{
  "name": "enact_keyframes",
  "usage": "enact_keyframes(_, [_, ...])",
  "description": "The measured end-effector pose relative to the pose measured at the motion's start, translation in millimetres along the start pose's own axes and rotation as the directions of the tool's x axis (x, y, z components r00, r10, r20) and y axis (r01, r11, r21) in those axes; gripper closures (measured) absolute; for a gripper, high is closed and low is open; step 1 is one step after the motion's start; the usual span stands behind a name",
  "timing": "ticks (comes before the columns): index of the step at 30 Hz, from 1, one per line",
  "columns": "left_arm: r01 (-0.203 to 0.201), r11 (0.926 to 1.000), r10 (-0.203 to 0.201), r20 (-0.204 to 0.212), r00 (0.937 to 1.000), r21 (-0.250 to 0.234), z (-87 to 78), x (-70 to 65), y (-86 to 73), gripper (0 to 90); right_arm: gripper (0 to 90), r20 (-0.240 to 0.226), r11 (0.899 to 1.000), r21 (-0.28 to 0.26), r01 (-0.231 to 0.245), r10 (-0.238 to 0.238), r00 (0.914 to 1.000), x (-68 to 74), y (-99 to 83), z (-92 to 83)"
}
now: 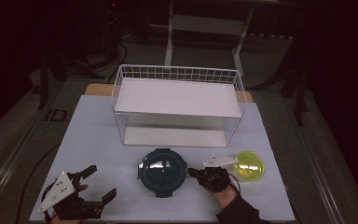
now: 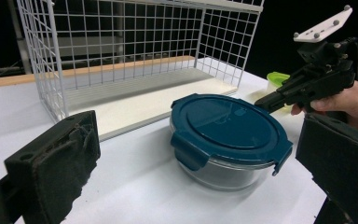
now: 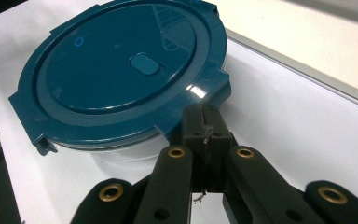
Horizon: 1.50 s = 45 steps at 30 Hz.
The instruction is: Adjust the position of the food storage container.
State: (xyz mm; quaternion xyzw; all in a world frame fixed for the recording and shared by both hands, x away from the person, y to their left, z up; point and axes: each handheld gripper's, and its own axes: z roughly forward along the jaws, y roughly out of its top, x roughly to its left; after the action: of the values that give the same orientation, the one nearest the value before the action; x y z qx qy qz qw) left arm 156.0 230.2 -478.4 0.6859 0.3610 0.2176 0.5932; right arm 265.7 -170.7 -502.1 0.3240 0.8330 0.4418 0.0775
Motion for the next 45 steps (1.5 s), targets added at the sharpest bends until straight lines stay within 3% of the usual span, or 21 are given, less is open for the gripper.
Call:
enact_keyframes(25, [0.001, 0.9997, -0.002, 0.022, 0.9998, 0.022, 3.1, -0.5, -1.2, 0.0, 90.0, -0.098, 1.000, -0.002, 0.026, -0.027, 0.9949, 26.1, 14.6, 32.0])
enact_keyframes(30, [-0.005, 0.9997, 0.004, 0.027, 0.9996, 0.024, 2.6, -1.0, -1.0, 0.0, 90.0, -0.093, 1.000, -0.006, 0.027, -0.028, 0.9953, 26.6, 18.0, 36.5])
enact_keyframes(36, [0.011, 0.9995, -0.012, 0.040, 0.9991, 0.030, 0.9, 0.9, 0.1, 0.0, 90.0, -0.084, 0.998, -0.040, 0.042, -0.045, 0.9955, 28.8, 21.2, 24.8])
enact_keyframes(41, [-0.012, 0.9996, 0.011, 0.047, 0.9988, 0.027, -0.1, -1.5, 4.1, 0.0, 83.6, -0.058, 0.997, -0.057, 0.054, -0.057, 0.9967, 32.8, 21.0, 9.4])
enact_keyframes(45, [-0.029, 0.9994, 0.028, 0.046, 0.9985, 0.017, -1.7, -2.5, 8.2, 0.0, 67.3, -0.063, 0.995, -0.093, 0.029, -0.035, 0.9974, 34.2, 20.5, -3.5])
